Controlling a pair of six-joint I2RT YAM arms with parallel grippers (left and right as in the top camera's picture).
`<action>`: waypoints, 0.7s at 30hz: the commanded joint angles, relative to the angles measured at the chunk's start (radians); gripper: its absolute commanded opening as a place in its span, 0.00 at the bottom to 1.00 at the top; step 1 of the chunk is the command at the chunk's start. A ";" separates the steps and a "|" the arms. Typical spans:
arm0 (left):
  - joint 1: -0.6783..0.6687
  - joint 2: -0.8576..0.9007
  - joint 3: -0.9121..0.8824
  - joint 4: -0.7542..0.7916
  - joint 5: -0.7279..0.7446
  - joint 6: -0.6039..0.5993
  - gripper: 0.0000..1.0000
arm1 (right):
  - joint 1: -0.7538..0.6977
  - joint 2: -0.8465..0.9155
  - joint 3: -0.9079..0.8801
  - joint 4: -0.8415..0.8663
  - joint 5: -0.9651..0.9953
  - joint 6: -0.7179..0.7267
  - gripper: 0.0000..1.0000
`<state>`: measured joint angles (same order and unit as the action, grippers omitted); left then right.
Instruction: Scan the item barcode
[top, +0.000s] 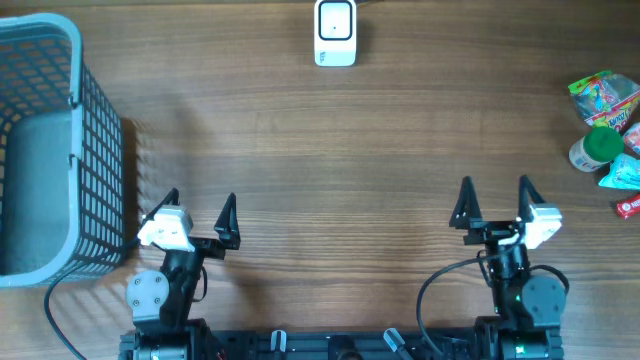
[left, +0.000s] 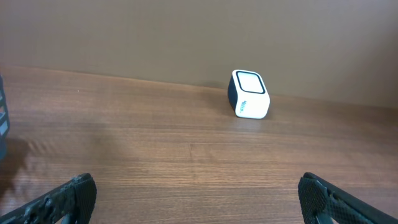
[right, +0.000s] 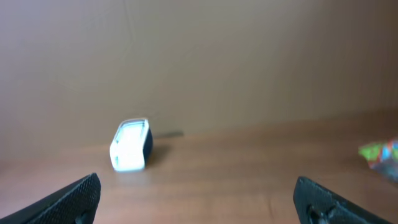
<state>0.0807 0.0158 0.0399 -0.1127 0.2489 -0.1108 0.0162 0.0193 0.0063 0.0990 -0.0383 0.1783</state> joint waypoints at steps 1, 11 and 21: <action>0.005 -0.002 -0.008 0.001 -0.006 0.001 1.00 | -0.005 -0.014 -0.001 -0.065 -0.023 -0.005 1.00; 0.005 -0.002 -0.008 0.001 -0.006 0.001 1.00 | -0.005 -0.009 -0.001 -0.098 -0.022 0.041 1.00; 0.005 -0.002 -0.008 0.001 -0.006 0.001 1.00 | -0.005 -0.009 -0.001 -0.098 -0.022 0.041 1.00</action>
<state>0.0807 0.0158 0.0399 -0.1127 0.2489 -0.1108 0.0158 0.0193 0.0063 -0.0006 -0.0452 0.2085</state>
